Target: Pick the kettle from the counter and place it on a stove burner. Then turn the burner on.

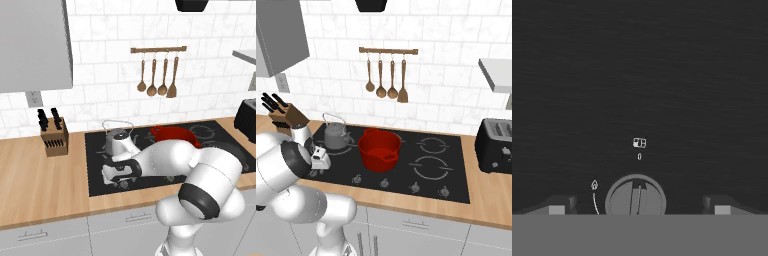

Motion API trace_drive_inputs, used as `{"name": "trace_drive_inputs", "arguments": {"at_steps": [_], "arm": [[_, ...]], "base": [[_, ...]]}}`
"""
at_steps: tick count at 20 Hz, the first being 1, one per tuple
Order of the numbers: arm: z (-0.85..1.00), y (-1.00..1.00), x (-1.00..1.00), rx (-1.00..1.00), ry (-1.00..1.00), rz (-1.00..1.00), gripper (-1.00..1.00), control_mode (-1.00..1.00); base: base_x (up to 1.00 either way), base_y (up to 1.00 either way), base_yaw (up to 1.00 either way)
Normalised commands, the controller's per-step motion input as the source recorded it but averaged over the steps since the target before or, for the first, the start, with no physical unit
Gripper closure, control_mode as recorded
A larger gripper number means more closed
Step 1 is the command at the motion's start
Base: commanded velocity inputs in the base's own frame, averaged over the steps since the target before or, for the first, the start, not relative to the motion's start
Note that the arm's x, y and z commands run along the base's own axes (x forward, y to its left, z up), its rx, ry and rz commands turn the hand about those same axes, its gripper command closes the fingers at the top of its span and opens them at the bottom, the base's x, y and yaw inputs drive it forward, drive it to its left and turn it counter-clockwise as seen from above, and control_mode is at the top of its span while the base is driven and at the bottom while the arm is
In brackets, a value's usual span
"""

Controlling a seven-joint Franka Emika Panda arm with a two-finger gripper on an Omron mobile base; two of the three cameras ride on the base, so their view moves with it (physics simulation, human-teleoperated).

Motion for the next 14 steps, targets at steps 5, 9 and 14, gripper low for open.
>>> {"name": "trace_drive_inputs", "arguments": {"at_steps": [5,9,14], "arm": [[-0.1,0.04,0.1,0.0,-0.03,-0.04,-1.0,-1.0],[-0.01,0.01,0.02,0.0,0.0,-0.01,-1.0,-1.0],[0.0,0.0,0.0,0.0,0.0,0.0,1.0,-1.0]], "base": [[0.0,0.0,0.0],[0.0,0.0,0.0],[0.0,0.0,0.0]]}}
